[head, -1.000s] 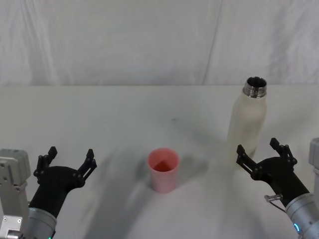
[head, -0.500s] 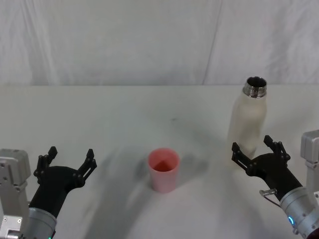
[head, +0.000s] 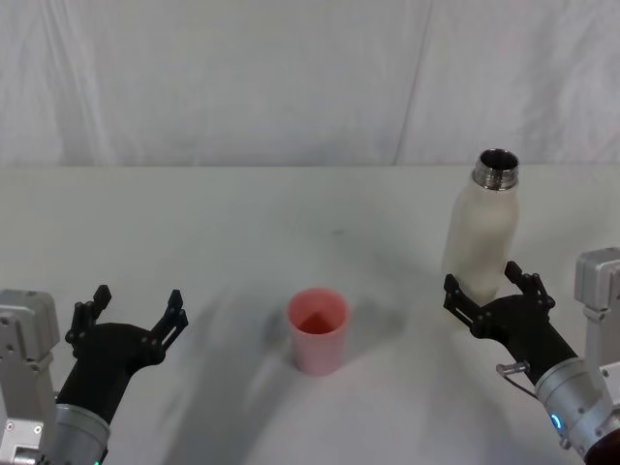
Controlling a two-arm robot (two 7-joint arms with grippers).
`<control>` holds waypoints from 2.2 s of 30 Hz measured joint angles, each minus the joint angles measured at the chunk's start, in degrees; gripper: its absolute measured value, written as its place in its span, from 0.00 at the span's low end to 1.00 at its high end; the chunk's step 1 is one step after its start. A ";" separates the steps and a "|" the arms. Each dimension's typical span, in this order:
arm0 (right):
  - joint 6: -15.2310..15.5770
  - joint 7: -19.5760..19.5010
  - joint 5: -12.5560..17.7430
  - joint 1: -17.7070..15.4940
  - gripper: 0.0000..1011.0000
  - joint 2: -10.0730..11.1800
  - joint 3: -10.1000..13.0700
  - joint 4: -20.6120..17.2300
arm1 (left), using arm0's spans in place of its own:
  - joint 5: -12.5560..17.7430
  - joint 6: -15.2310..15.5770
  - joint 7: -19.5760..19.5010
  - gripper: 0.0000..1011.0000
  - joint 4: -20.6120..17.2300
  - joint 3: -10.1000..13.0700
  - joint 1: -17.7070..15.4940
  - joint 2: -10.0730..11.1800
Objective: Grasp the thermos with one hand and pour water into the cup lid.
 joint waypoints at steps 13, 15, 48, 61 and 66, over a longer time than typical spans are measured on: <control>-0.27 -0.19 0.35 1.73 0.99 -0.54 -0.30 2.27 | 0.00 0.00 0.00 0.99 0.00 0.00 0.00 0.00; -0.29 -0.19 0.37 1.92 0.99 -0.58 -0.35 2.48 | 0.00 0.00 0.00 0.99 0.00 0.00 0.00 0.00; -0.67 -0.09 -0.07 5.05 0.99 -1.01 -1.21 6.05 | 0.00 0.00 0.00 0.99 0.00 0.00 0.00 0.00; -0.66 -0.07 -0.07 4.96 0.94 -0.98 -1.18 5.97 | 0.00 0.00 0.00 0.99 0.00 0.00 0.00 0.00; -0.66 -0.07 -0.07 4.93 0.94 -0.98 -1.19 5.95 | 0.00 0.00 0.00 0.99 0.00 0.00 0.00 0.00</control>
